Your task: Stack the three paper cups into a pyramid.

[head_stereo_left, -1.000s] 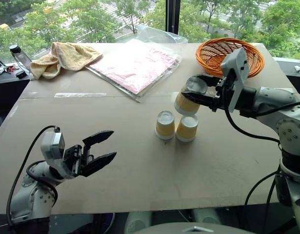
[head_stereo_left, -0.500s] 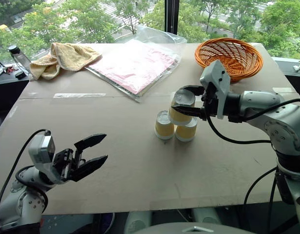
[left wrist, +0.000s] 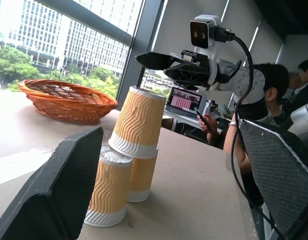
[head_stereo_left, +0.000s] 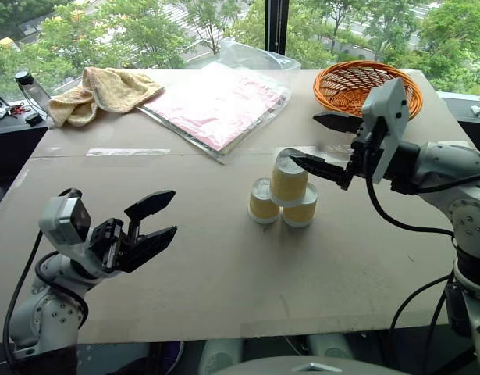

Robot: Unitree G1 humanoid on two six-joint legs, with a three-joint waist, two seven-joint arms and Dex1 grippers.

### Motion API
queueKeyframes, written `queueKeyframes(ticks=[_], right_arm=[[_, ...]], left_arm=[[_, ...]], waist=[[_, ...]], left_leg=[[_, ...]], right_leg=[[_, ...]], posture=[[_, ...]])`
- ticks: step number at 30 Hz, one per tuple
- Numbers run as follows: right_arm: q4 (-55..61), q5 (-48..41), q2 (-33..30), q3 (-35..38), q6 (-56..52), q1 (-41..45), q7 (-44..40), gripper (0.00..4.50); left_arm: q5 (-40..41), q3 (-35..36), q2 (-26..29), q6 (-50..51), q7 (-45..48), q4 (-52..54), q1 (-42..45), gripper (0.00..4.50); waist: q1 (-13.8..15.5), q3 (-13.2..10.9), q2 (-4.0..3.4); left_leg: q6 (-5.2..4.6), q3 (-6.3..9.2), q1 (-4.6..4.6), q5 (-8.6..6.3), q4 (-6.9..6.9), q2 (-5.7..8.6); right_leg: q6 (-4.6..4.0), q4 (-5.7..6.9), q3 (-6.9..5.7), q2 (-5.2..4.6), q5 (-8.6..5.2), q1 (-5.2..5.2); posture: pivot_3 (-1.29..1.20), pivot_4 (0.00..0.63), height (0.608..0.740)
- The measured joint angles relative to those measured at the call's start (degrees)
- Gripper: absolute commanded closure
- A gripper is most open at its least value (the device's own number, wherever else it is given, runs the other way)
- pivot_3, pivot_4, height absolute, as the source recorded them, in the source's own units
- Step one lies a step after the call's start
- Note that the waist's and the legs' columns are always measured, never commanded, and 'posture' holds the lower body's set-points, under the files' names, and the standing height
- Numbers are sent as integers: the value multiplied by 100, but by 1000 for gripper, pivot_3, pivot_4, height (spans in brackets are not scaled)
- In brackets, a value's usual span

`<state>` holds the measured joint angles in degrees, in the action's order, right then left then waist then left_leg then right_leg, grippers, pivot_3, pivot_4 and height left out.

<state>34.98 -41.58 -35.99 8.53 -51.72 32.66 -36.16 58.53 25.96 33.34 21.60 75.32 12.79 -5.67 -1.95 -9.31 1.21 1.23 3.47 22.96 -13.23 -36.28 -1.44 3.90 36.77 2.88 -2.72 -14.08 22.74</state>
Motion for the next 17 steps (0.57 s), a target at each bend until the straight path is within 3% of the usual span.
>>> queueKeyframes(ticks=[5,7,13,17], right_arm=[[413,-198,-484,981,424,-1575,-454,90],[502,5,-557,1464,880,-2764,-777,90],[34,955,-141,2227,2499,-5707,-1702,90],[-300,1244,82,2303,3253,-6311,-1924,90]], left_arm=[[-427,-228,-7,-12,-305,-43,-104,0],[-680,-332,11,1,-558,-71,-165,0],[-1346,-425,59,-94,-971,-60,-634,0],[-1692,-607,134,-170,-1077,4,-674,0]], waist=[[31,1,3],[82,3,6],[135,15,24],[75,18,22]], left_leg=[[0,-5,-2,0,0,1],[0,-5,-5,0,-1,0],[0,-12,-13,0,-2,0],[0,-38,-40,0,-10,-10]], right_leg=[[-1,-1,5,0,-1,-2],[-1,-1,5,1,-3,-4],[-10,-3,11,0,-14,-12],[6,-1,25,-1,-27,-20]], posture=[[0,150,740],[0,150,740],[0,150,740],[0,150,740]])
